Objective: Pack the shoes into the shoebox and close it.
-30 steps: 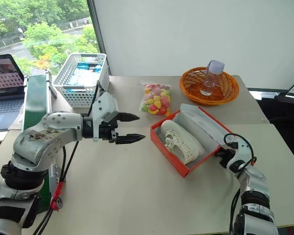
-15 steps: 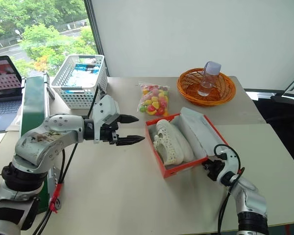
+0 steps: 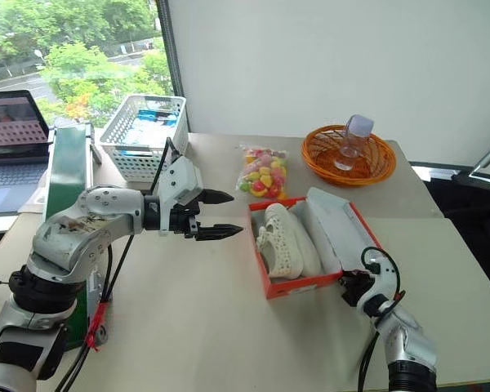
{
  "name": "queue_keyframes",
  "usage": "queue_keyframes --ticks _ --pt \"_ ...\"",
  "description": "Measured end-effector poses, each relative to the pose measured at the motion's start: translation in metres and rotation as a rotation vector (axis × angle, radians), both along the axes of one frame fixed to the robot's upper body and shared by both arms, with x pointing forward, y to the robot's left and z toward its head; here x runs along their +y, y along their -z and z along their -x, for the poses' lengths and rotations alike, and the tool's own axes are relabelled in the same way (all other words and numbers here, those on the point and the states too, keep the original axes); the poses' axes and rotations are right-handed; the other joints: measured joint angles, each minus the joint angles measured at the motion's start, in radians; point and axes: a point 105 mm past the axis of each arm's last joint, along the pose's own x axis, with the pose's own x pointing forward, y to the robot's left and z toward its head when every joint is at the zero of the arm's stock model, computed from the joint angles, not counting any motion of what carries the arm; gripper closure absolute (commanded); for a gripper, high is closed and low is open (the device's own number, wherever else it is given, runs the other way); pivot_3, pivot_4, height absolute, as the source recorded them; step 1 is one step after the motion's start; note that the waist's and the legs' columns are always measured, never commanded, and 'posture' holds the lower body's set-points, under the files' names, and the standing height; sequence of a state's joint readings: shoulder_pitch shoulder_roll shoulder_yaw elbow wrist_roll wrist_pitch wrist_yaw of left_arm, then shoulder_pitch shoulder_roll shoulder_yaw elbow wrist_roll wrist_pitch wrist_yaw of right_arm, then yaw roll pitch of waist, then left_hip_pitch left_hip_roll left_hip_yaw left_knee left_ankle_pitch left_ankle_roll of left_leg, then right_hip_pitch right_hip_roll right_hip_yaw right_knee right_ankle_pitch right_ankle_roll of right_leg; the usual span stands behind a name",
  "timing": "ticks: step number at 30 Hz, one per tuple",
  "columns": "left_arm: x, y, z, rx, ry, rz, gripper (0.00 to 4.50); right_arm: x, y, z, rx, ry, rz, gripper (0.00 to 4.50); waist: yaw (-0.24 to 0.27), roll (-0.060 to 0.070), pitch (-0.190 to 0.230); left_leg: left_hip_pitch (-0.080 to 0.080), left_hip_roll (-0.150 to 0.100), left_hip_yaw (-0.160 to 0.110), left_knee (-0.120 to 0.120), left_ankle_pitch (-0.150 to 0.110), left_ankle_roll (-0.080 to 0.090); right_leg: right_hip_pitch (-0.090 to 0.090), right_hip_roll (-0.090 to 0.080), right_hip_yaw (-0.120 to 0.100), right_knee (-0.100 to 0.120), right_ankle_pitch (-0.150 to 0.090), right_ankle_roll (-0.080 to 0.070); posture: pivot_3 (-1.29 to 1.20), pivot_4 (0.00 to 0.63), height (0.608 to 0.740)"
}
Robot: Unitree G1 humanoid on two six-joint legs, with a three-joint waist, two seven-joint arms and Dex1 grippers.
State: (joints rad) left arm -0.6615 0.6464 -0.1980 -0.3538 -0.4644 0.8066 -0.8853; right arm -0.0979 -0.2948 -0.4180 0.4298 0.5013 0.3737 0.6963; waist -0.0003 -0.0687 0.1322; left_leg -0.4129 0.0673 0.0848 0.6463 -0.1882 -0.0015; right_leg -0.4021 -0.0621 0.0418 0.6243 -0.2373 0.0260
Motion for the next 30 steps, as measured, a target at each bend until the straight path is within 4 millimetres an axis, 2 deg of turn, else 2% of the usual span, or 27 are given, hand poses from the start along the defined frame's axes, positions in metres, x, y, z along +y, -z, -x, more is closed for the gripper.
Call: queue_keyframes --ticks 8,12,16,18,21,24,28,30 --pt "0.0 0.0 0.001 0.002 0.006 -0.002 0.81 -0.016 -0.004 -0.008 -0.087 0.164 -0.123 4.46 0.009 -0.003 -0.002 0.001 -0.001 -0.001 0.0 0.001 0.002 0.0 -0.011 -0.002 -0.001 0.001 0.001 0.0 0.15 0.74" --pt "0.0 0.0 0.001 0.003 0.008 -0.002 0.81 -0.034 -0.022 -0.013 -0.174 0.262 -0.208 4.46 0.012 0.001 0.001 -0.001 -0.004 0.0 0.0 0.001 0.004 -0.001 -0.014 -0.002 -0.001 0.001 0.0 0.0 0.15 0.74" --pt "-0.001 -0.001 0.001 0.0 0.012 -0.001 0.81 -0.044 -0.039 -0.016 -0.224 0.298 -0.25 4.46 0.007 0.017 0.009 -0.009 -0.007 0.001 -0.001 0.003 0.008 -0.005 -0.013 0.0 0.002 0.004 0.004 0.0 0.15 0.74" --pt "-0.001 -0.001 0.001 0.0 0.012 -0.001 0.81 -0.047 -0.049 -0.018 -0.249 0.298 -0.254 4.46 0.003 0.026 0.015 -0.011 -0.009 0.003 -0.001 0.007 0.015 -0.007 -0.013 0.0 0.003 0.003 0.006 0.0 0.15 0.74" --pt "-0.001 -0.001 0.001 0.0 0.012 0.0 0.81 -0.046 -0.081 -0.028 -0.325 0.263 -0.271 4.46 -0.012 0.034 0.019 -0.014 -0.013 0.003 -0.003 0.008 0.016 -0.012 -0.013 0.002 0.006 0.005 0.014 0.0 0.15 0.74" --pt "-0.003 -0.001 0.001 0.002 0.018 0.004 0.81 -0.039 -0.136 -0.038 -0.46 0.164 -0.314 4.46 -0.021 0.036 0.02 -0.02 -0.014 0.001 -0.003 0.008 0.017 -0.018 -0.012 0.003 0.008 0.005 0.015 0.0 0.15 0.74" --pt "-0.003 0.0 0.001 0.002 0.017 0.002 0.81 -0.011 -0.202 -0.035 -0.603 -0.037 -0.32 4.46 -0.018 0.036 0.021 -0.022 -0.014 0.0 -0.003 0.008 0.017 -0.019 -0.012 0.001 0.007 0.004 0.015 0.0 0.15 0.74" --pt "-0.002 0.0 0.001 0.001 0.014 0.001 0.81 0.006 -0.215 -0.031 -0.612 -0.135 -0.293 4.46 -0.015 0.036 0.021 -0.023 -0.015 0.0 -0.003 0.008 0.017 -0.019 -0.013 0.001 0.007 0.004 0.016 0.0 0.15 0.74"
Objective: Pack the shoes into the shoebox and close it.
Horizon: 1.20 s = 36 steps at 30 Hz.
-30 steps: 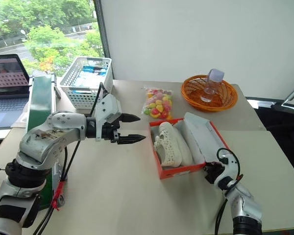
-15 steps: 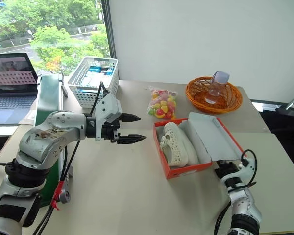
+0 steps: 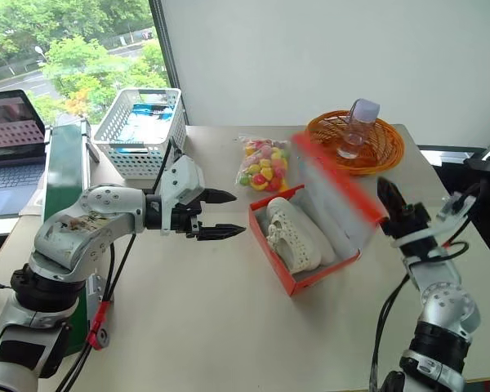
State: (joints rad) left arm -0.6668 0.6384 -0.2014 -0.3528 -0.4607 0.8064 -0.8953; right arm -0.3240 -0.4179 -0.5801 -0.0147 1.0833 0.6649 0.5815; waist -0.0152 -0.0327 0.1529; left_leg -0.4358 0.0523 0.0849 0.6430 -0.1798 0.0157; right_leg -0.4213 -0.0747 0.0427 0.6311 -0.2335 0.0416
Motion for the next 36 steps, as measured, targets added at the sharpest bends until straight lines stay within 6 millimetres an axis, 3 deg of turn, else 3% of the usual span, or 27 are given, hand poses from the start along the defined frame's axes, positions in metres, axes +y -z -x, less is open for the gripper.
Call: queue_keyframes --ticks 5,7,13,18,21,27,36 --pt "0.002 0.0 -0.001 -0.007 -0.012 -0.006 0.81 0.051 -0.006 0.01 0.032 -0.237 0.159 4.46 0.001 0.0 0.0 -0.001 -0.001 0.0 0.001 0.0 0.001 0.0 -0.001 0.0 0.0 0.0 0.001 0.0 0.15 0.74" --pt "0.003 0.0 -0.001 -0.008 -0.018 -0.006 0.81 0.062 -0.006 0.01 0.044 -0.285 0.197 4.46 0.001 0.0 0.0 -0.001 -0.001 0.0 0.001 0.0 0.001 0.0 -0.001 0.0 -0.001 0.0 0.001 0.0 0.15 0.74" --pt "0.008 0.004 0.002 -0.013 -0.056 -0.005 0.81 0.095 -0.016 -0.012 0.065 -0.389 0.394 4.46 -0.004 -0.001 0.0 -0.001 -0.001 0.0 0.001 0.001 0.001 -0.001 0.0 0.0 0.0 0.0 0.0 0.0 0.15 0.74" --pt "0.019 0.018 0.007 0.023 -0.12 -0.026 0.81 0.125 0.022 -0.039 0.245 -0.448 0.617 4.46 -0.004 -0.001 0.001 -0.003 -0.001 0.0 0.001 0.001 0.001 -0.003 -0.001 0.0 0.0 0.0 0.0 0.0 0.15 0.74" --pt "0.025 0.027 0.012 0.047 -0.154 -0.038 0.81 0.135 0.032 -0.048 0.286 -0.492 0.72 4.46 0.001 -0.002 0.001 -0.004 -0.001 0.0 0.001 0.001 0.001 -0.003 -0.001 -0.001 -0.001 0.0 0.0 0.0 0.15 0.74" --pt "0.03 0.029 0.016 0.042 -0.211 -0.027 0.81 0.147 0.055 -0.045 0.283 -0.625 0.913 4.46 0.006 -0.002 0.001 -0.004 -0.001 0.0 0.002 0.001 0.001 -0.003 -0.001 -0.002 -0.001 0.0 0.0 0.0 0.15 0.74" --pt "0.038 0.033 0.016 0.045 -0.284 -0.023 0.81 0.16 0.091 -0.034 0.273 -0.738 1.018 4.46 0.002 -0.009 -0.004 0.001 0.0 0.0 0.002 0.001 0.001 0.001 0.0 -0.003 0.0 0.0 0.0 0.0 0.15 0.74"
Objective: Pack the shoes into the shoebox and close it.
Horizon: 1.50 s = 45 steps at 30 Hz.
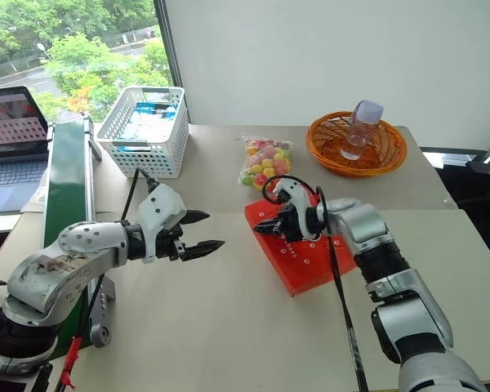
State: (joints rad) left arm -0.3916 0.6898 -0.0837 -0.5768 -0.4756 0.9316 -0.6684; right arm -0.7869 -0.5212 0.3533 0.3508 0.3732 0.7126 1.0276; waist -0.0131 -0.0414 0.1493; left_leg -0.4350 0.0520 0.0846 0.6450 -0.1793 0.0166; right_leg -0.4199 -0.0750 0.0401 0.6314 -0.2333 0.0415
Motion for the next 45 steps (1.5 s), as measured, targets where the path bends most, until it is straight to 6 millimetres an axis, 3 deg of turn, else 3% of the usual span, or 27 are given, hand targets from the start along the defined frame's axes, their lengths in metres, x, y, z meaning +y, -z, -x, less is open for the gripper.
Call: queue_keyframes --ticks 3,5,8,15,23,31,34,39,42,45 --pt "0.003 -0.001 -0.001 -0.004 -0.02 0.001 0.81 0.003 0.011 -0.003 -0.055 -0.028 0.035 4.46 -0.003 -0.006 -0.004 0.018 0.001 0.001 -0.001 -0.001 -0.001 0.017 -0.001 -0.001 -0.002 -0.003 -0.004 0.0 0.15 0.74" --pt "0.005 -0.002 0.0 -0.012 -0.025 0.001 0.81 0.002 0.015 -0.006 -0.068 -0.024 0.043 4.46 -0.004 -0.007 -0.005 0.028 0.001 0.001 -0.002 -0.006 -0.01 0.02 -0.002 -0.001 -0.003 -0.008 -0.003 0.0 0.15 0.74" --pt "0.006 -0.003 0.002 -0.02 -0.03 -0.002 0.81 0.002 0.021 -0.013 -0.058 0.0 0.035 4.46 -0.006 -0.009 -0.008 0.036 0.002 0.0 -0.002 -0.007 -0.011 0.027 -0.002 -0.001 -0.003 -0.007 -0.004 0.0 0.15 0.74" --pt "0.003 -0.002 0.006 -0.021 -0.026 0.001 0.81 -0.007 0.037 -0.029 -0.059 0.06 0.027 4.46 -0.005 -0.006 -0.029 0.04 0.01 -0.004 -0.002 -0.007 -0.011 0.03 -0.002 0.0 -0.007 -0.005 -0.007 0.0 0.15 0.74" --pt "0.001 -0.003 0.008 -0.018 -0.014 0.008 0.81 -0.013 0.033 -0.033 -0.075 0.07 0.042 4.46 0.0 0.002 -0.031 0.026 0.013 -0.002 -0.007 -0.007 -0.011 0.022 -0.004 -0.003 -0.021 -0.004 -0.009 0.0 0.15 0.74" --pt "0.004 -0.004 0.001 -0.012 -0.028 0.019 0.81 -0.035 -0.004 -0.006 -0.085 -0.002 0.029 4.46 0.022 0.007 -0.027 0.01 0.008 0.007 -0.006 -0.006 -0.009 0.001 -0.013 -0.007 -0.011 0.006 -0.015 0.0 0.15 0.74" --pt "0.004 -0.005 -0.002 -0.01 -0.031 0.028 0.81 -0.037 -0.029 0.0 -0.108 -0.005 -0.01 4.46 0.016 0.007 -0.023 -0.001 0.005 0.006 -0.007 -0.004 0.0 -0.009 -0.01 -0.006 -0.003 0.002 -0.003 0.0 0.15 0.74" --pt "0.003 -0.006 -0.004 -0.014 -0.03 0.039 0.81 -0.039 -0.058 0.006 -0.185 -0.028 -0.037 4.46 0.018 0.009 -0.02 -0.014 0.012 0.008 -0.007 -0.012 0.0 -0.017 0.0 -0.007 -0.004 -0.003 -0.005 0.0 0.15 0.74" --pt "0.004 -0.006 -0.005 -0.01 -0.03 0.039 0.81 -0.042 -0.076 0.014 -0.251 -0.068 -0.04 3.69 0.023 0.011 -0.014 -0.017 0.012 0.011 -0.005 -0.013 0.001 -0.019 0.0 -0.008 -0.006 -0.004 -0.004 0.0 0.15 0.74" --pt "0.007 -0.006 -0.005 -0.008 -0.035 0.037 0.81 -0.044 -0.094 0.03 -0.28 -0.133 -0.056 2.65 0.025 0.01 -0.006 -0.018 0.012 0.011 0.0 -0.013 0.001 -0.019 -0.001 -0.008 -0.008 -0.004 -0.002 0.0 0.15 0.74"
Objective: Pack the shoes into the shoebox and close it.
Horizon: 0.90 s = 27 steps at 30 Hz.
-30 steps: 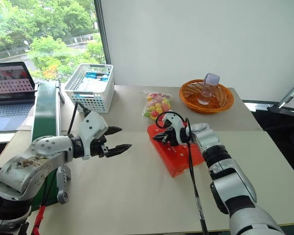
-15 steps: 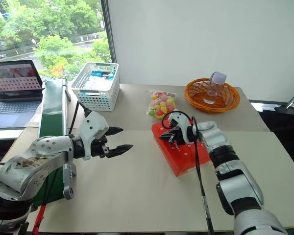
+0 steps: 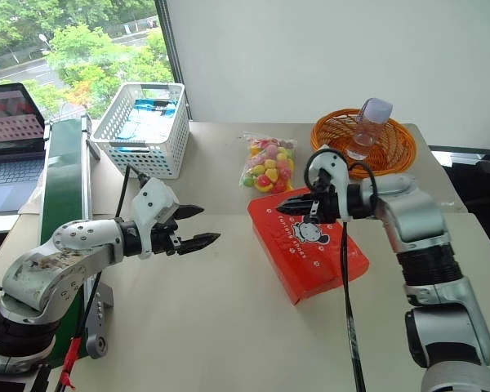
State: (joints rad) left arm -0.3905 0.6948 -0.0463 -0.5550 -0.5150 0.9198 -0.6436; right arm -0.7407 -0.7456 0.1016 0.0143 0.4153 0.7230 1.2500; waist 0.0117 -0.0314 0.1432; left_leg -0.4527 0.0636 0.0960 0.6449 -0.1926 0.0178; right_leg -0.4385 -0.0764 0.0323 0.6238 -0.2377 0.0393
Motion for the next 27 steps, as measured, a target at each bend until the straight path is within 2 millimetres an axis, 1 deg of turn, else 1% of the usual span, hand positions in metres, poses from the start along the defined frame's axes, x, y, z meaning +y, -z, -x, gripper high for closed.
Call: queue_keyframes --ticks 3,6,8,10,14,18,21,23,25,27 --pt "0.006 -0.002 0.001 -0.003 -0.014 0.012 0.81 -0.004 -0.01 0.01 -0.02 -0.019 0.018 1.65 -0.001 -0.001 0.002 0.001 0.0 0.0 0.002 0.001 -0.001 0.001 0.0 0.0 0.003 0.001 0.0 0.0 0.15 0.74" --pt "0.006 -0.003 0.012 0.005 0.002 0.05 0.81 -0.012 -0.014 0.016 -0.035 -0.002 0.048 0.53 -0.001 -0.003 0.003 0.004 0.001 0.0 0.005 0.003 -0.002 0.003 0.0 0.0 0.004 0.002 -0.001 0.0 0.15 0.74" --pt "0.012 0.002 0.017 0.016 -0.01 0.058 0.81 -0.017 -0.012 0.019 -0.043 0.013 0.07 0.03 -0.002 -0.003 0.004 0.01 0.001 0.0 0.006 0.003 -0.003 0.008 0.0 0.0 0.004 0.002 -0.003 0.0 0.15 0.74" --pt "0.016 0.003 0.02 0.007 -0.024 0.064 0.81 -0.02 -0.009 0.022 -0.043 0.031 0.079 0.03 -0.003 -0.004 0.004 0.012 0.001 0.0 0.006 0.003 -0.003 0.01 0.0 0.0 0.004 0.001 -0.006 0.0 0.15 0.74" --pt "0.028 0.008 0.021 -0.028 -0.096 0.068 0.81 -0.029 -0.001 0.027 -0.01 0.091 0.053 0.03 -0.002 -0.004 0.004 0.013 0.002 -0.001 0.006 0.003 -0.003 0.012 0.0 0.001 0.004 0.001 -0.006 0.0 0.15 0.74" --pt "0.035 0.018 0.025 -0.012 -0.156 0.079 0.81 -0.048 0.005 0.035 0.019 0.163 0.066 0.03 0.001 -0.005 0.005 0.013 0.001 -0.001 0.006 0.003 -0.003 0.013 0.0 0.001 0.004 0.001 -0.005 0.0 0.15 0.74" --pt "0.033 0.017 0.023 -0.028 -0.169 0.108 0.81 -0.062 0.006 0.033 0.005 0.244 0.057 0.03 0.001 -0.005 0.005 0.013 0.001 -0.001 0.007 0.003 -0.003 0.013 0.0 0.001 0.004 0.001 -0.006 0.0 0.15 0.74" --pt "0.031 0.016 0.022 -0.035 -0.179 0.135 0.81 -0.074 0.01 0.03 0.019 0.316 0.043 0.03 0.0 -0.005 0.005 0.014 0.001 -0.001 0.008 0.003 -0.003 0.014 0.0 0.001 0.004 0.001 -0.006 0.0 0.15 0.74" --pt "0.03 0.017 0.021 -0.048 -0.207 0.174 0.81 -0.096 0.025 0.025 0.04 0.431 0.015 0.03 0.002 -0.006 0.004 0.014 0.001 -0.001 0.009 0.003 -0.003 0.015 0.0 0.0 0.004 0.001 -0.006 0.0 0.15 0.74" --pt "0.034 0.021 0.018 -0.067 -0.259 0.193 0.81 -0.111 0.042 0.022 0.062 0.524 -0.005 0.03 0.0 -0.007 0.004 0.014 0.001 -0.001 0.009 0.003 -0.002 0.015 0.0 0.001 0.003 0.002 -0.006 0.0 0.15 0.74"
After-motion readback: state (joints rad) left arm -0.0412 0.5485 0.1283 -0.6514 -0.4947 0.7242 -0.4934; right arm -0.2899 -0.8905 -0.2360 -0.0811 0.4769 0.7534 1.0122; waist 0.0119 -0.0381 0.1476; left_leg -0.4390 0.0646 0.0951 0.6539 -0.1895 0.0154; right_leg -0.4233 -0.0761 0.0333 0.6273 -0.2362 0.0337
